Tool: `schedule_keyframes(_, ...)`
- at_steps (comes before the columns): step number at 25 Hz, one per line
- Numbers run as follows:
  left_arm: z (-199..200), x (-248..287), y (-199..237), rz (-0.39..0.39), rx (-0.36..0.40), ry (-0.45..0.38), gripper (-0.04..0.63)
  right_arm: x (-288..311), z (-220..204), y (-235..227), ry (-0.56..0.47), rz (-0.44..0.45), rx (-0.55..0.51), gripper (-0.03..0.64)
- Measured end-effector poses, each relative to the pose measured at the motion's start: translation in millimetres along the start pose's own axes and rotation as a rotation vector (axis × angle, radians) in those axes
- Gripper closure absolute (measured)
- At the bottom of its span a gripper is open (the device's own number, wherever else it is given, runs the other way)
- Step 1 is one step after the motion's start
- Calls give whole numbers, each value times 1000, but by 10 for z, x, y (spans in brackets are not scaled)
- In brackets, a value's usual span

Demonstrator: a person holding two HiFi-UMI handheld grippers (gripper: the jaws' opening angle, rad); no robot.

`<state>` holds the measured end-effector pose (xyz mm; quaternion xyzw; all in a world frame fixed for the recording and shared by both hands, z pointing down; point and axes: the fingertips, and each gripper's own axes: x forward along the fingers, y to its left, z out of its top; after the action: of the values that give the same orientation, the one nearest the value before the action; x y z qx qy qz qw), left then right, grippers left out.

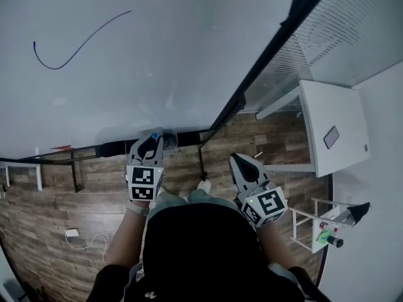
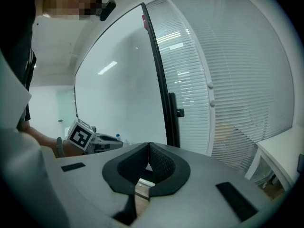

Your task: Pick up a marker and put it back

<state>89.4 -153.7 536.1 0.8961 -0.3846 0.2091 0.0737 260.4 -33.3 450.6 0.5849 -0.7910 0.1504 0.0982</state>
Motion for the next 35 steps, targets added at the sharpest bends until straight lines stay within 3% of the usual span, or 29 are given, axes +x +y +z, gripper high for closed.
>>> schedule_keyframes(13,802,-697,275,14,-98,-195,515,362,372,401,-43,119,-28,588)
schedule_keyframes(18,958,-1001,499,52,-98,-246,515,523,494,630,-55,170,-43,588)
schedule_keyframes(35,316,-1804,1039,214,-150,-169,515,891,558,1462,-39,341,-79,588)
